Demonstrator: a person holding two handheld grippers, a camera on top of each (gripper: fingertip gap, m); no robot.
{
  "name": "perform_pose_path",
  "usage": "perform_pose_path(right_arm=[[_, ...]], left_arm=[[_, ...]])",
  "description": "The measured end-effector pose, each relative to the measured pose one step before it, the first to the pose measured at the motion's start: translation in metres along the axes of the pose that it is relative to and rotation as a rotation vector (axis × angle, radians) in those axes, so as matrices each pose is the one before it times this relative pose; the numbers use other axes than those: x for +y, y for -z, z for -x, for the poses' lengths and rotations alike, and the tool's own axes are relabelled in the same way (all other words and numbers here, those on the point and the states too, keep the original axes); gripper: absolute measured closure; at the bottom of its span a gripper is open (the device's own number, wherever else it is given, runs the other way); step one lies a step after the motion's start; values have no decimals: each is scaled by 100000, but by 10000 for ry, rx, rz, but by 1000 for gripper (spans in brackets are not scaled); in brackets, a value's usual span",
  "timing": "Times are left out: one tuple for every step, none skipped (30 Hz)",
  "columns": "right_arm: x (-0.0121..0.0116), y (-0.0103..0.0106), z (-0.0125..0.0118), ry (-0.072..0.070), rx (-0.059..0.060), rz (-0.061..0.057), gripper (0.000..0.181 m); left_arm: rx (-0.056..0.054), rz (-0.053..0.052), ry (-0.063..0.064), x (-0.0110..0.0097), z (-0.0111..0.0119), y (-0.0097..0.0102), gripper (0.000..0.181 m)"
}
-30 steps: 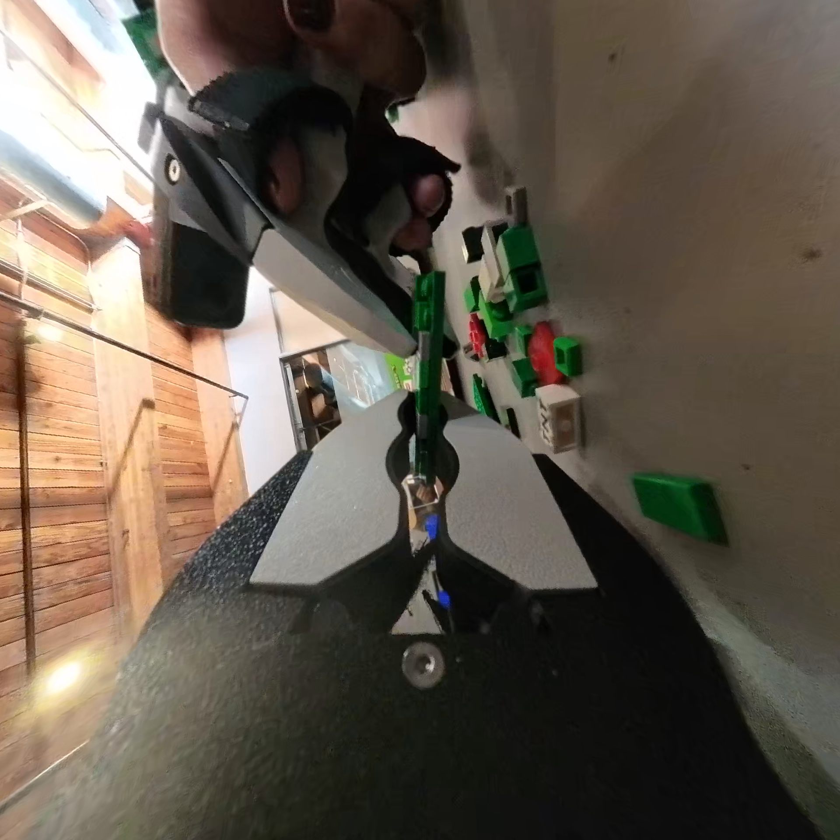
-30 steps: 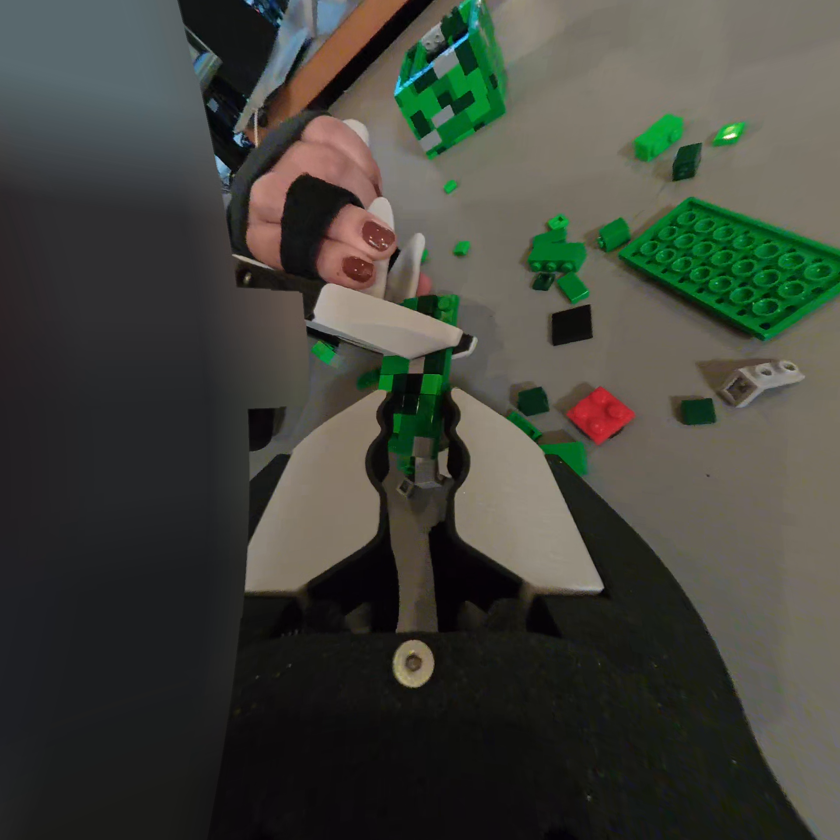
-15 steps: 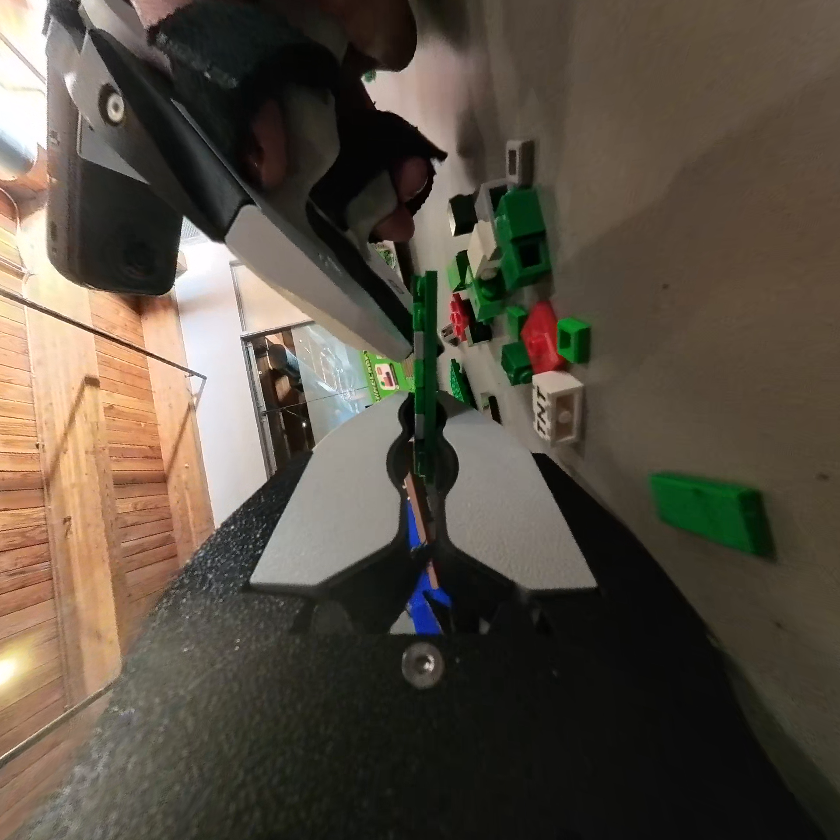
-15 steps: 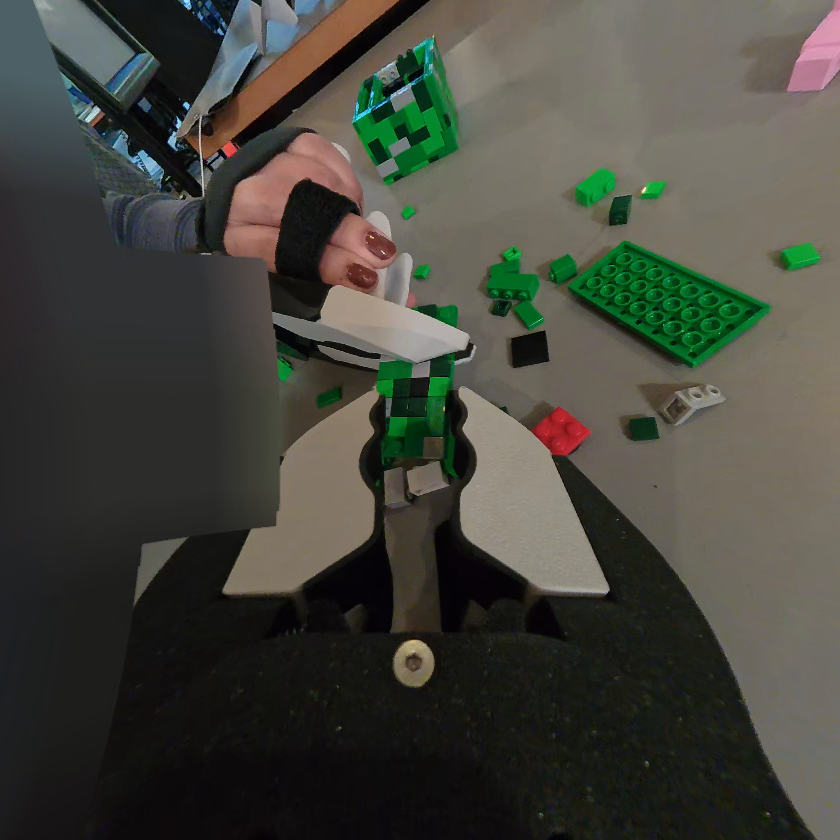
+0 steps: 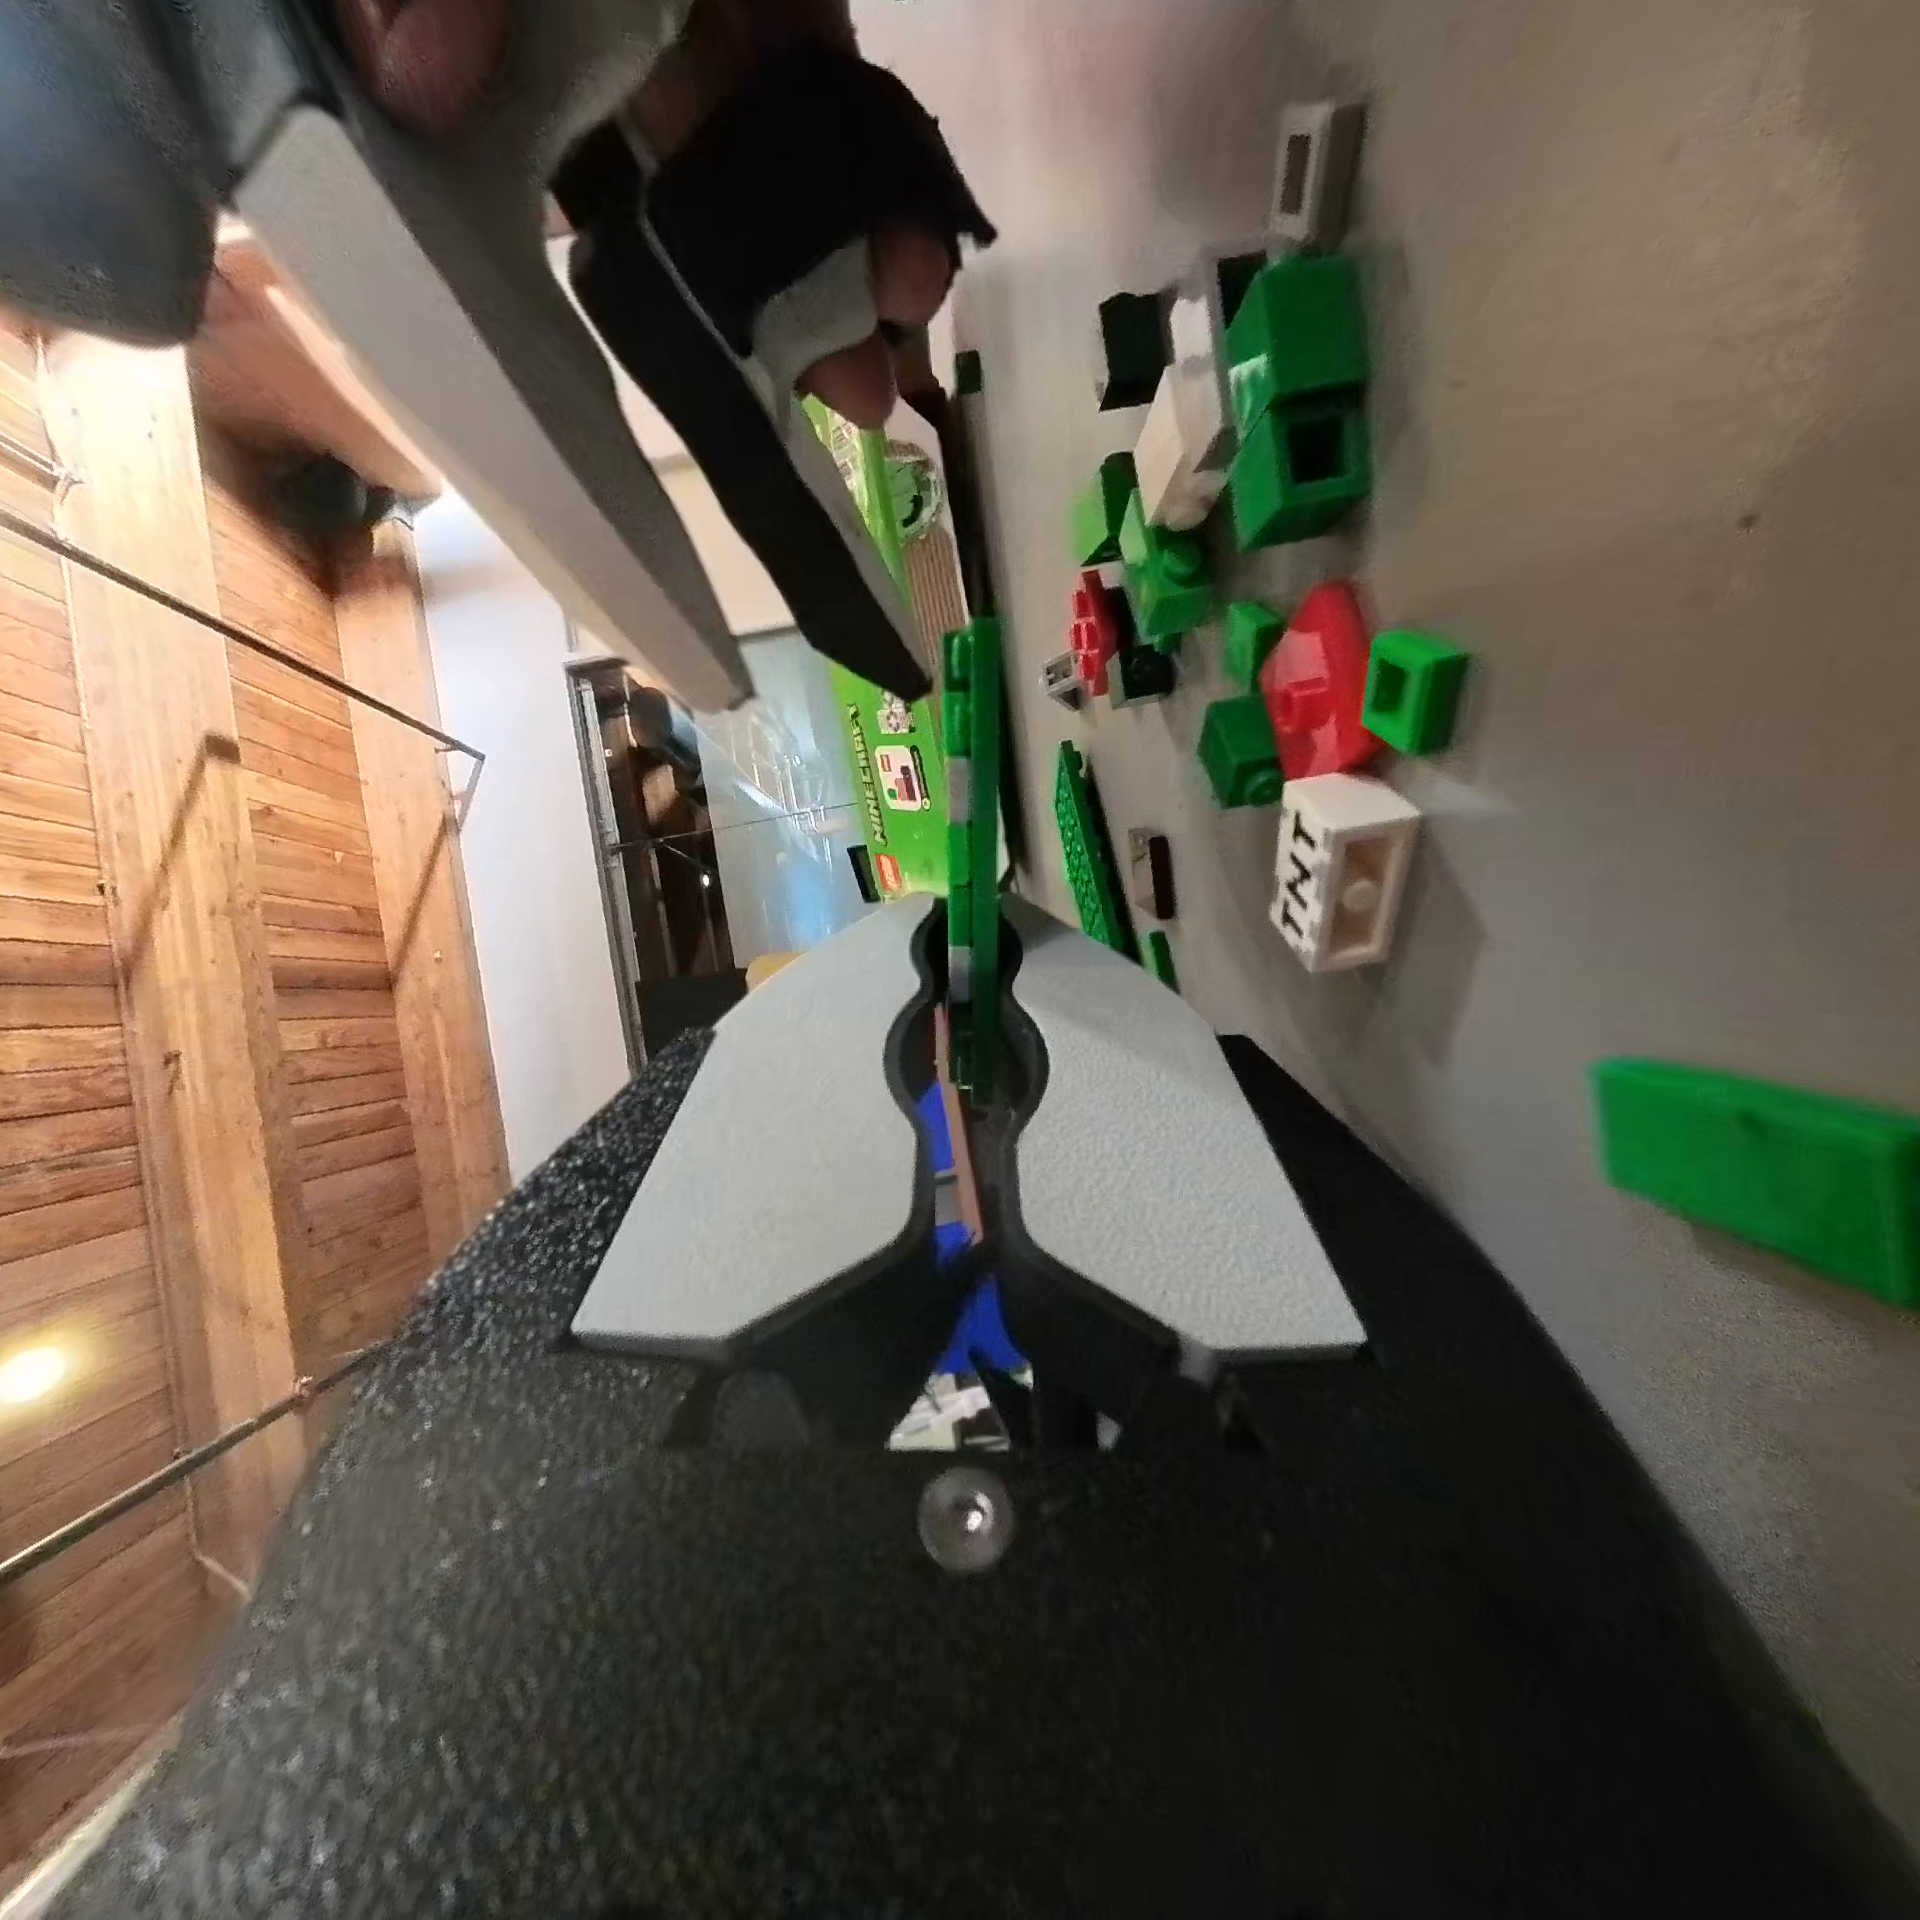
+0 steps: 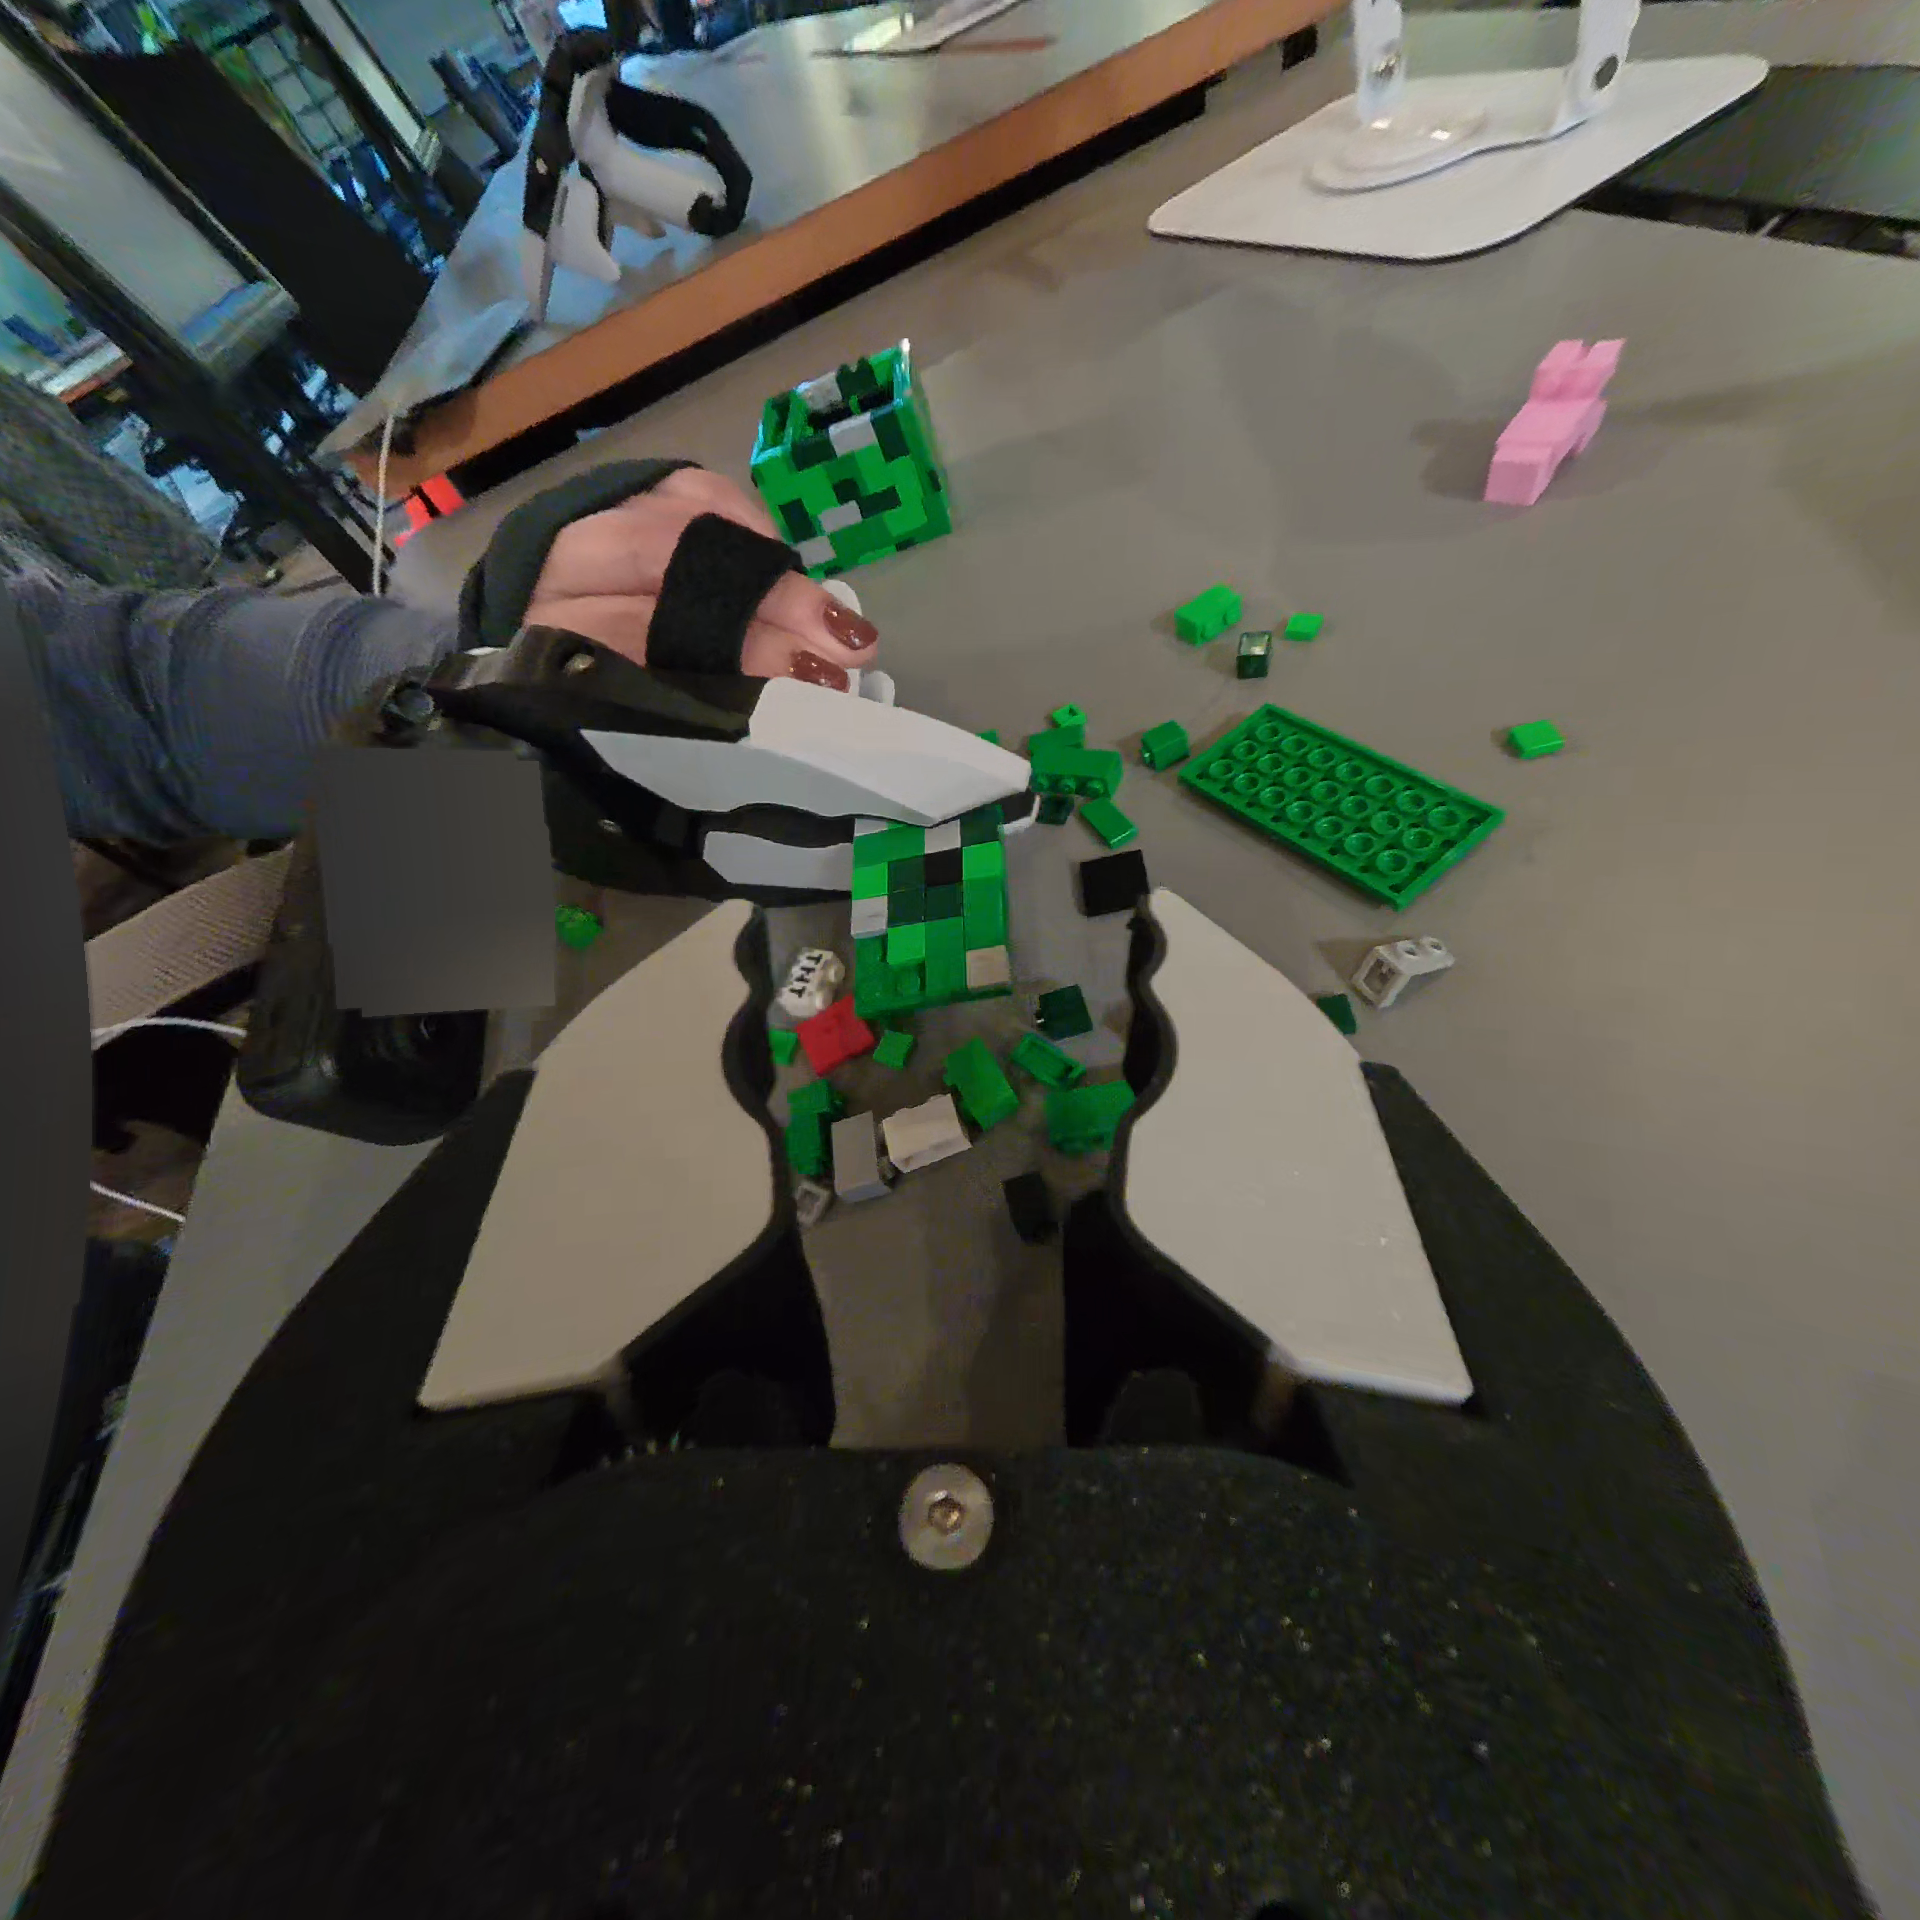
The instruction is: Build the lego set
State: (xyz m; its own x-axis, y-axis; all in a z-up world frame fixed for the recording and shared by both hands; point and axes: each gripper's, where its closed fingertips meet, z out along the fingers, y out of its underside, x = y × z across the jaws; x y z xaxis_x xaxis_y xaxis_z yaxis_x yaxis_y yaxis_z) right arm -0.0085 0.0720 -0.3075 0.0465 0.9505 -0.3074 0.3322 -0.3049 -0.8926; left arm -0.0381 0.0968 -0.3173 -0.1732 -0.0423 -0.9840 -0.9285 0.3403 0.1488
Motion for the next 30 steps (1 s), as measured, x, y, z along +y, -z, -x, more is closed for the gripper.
perform_pose_path(right_arm=[[-153,114,13,-57,-47,-136,115],[-149,110,-5,-27,-17,-131,114],[-140,94,-44,-2,21,-124,113],[-129,72,-66,26,70,-115,112],[-108,72,-67,43,82,-81,111],[-59,44,-48,57,85,-58,110],[-64,39,-40,68,89,-56,111],[-91,50,-34,73,83,-73,113],[-104,44,-12,63,78,-84,115],[-79,23,-17,54,62,-66,116],[-48,20,-24,40,59,-40,117],[-40,13,-57,21,71,-32,116],[-27,6,-77,7,78,-24,116],[-13,-7,-55,2,44,-1,116],[25,-10,-8,-4,8,16,116],[36,-37,26,0,-24,34,116],[76,-56,41,-2,-33,65,116],[103,-78,16,-12,-22,91,116],[116,-109,9,-16,-21,105,115],[124,-103,13,-17,-24,113,113],[118,-116,50,-3,-45,108,112],[68,-94,78,20,-39,72,111],[16,-79,74,41,-25,31,111],[8,-48,83,59,-21,17,111],[34,-44,76,67,-4,36,111],[40,-31,65,66,-6,32,111],[24,-22,90,56,-26,27,112],[31,-23,116,50,-61,29,114],[31,-22,108,45,-59,31,116],[35,-29,95,45,-41,36,118]], left_arm=[[-15,85,3,134,-28,-28,175],[28,95,43,164,-81,-56,176],[-13,96,79,208,11,-59,175],[-36,93,134,232,77,-48,175],[-9,88,198,245,76,-53,175],[1,95,221,265,69,-63,175],[2,78,206,260,66,-50,176],[14,67,170,243,19,-52,176],[26,94,125,244,-9,-46,176],[24,103,79,217,-32,-34,176],[-3,69,35,129,-6,-22,176],[-2,41,10,53,-11,-12,176],[12,37,-6,37,-47,-21,176],[2,40,-17,31,-35,-22,176],[1,27,-7,33,-22,-25,175],[5,24,21,43,-7,-31,176],[0,27,51,68,17,-20,176],[2,18,74,54,26,-14,176],[10,11,81,63,10,-15,176],[21,7,79,55,-2,-8,176],[14,12,65,49,6,2,176],[4,-5,40,1,15,13,176],[19,-18,15,-20,-19,20,176],[25,-22,-9,-47,-49,19,176],[14,-27,-27,-65,-33,22,176],[26,-55,-32,-99,-49,33,176],[65,-92,-32,-147,-104,48,176],[104,-130,-38,-197,-176,60,175],[62,-101,-49,-167,-102,58,175],[33,-76,-61,-142,-55,63,175]])
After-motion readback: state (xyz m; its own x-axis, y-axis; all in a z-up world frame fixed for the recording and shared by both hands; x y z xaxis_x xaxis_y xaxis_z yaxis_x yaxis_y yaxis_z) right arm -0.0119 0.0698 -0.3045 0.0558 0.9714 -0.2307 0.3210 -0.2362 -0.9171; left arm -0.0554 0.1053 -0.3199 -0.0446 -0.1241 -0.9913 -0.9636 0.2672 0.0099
